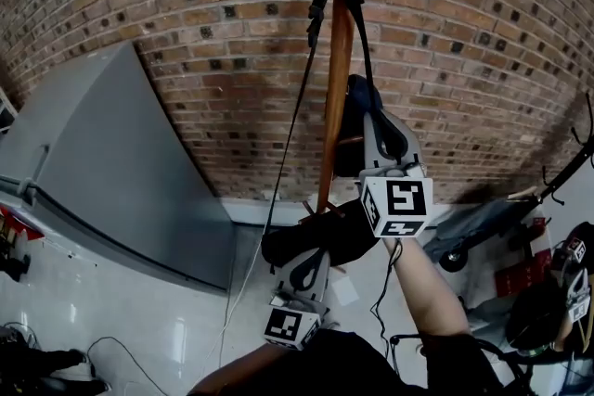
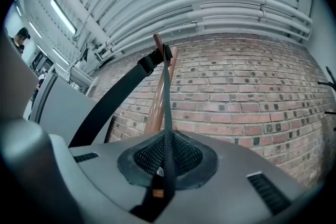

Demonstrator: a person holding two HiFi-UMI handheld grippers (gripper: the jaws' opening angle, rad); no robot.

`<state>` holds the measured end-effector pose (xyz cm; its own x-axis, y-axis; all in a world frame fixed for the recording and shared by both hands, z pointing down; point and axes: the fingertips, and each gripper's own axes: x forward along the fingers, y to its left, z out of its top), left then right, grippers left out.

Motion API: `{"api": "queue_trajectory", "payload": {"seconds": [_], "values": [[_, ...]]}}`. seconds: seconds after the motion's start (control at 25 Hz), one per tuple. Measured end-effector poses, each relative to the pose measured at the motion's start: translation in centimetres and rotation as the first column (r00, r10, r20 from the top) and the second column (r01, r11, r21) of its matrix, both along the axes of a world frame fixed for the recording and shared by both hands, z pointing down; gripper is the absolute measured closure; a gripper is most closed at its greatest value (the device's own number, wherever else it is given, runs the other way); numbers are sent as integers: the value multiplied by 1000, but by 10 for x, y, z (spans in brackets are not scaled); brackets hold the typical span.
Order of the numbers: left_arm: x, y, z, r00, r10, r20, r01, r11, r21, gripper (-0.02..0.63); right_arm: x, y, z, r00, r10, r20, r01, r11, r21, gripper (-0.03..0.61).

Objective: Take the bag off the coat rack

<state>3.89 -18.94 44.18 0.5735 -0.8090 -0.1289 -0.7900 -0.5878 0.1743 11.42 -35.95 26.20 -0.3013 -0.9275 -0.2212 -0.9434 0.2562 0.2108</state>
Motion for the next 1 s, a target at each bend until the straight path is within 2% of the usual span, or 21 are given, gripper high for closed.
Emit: {"api": "queue_trajectory", "payload": {"seconds": [0.24,0.64,0.88,1.0], "values": [[-6,-1,0,1000,-12,-3,12,1000,-8,598,-1,1,-2,998,-47,48,48,999,-17,560],[-6,-3,0,1000,-13,-15,13,1000,-18,598,13,2,-7,992,-51,115,56,998,-34,561],[-8,0,-3,1000,4,-19,-4,1000,-4,598,21,2,-10,992,-47,119,53,998,-42,561],[-11,0,-11,1000,-7,-28,7,1000,1,598,15,1,-7,997,-44,68,48,998,-45,560]]}}
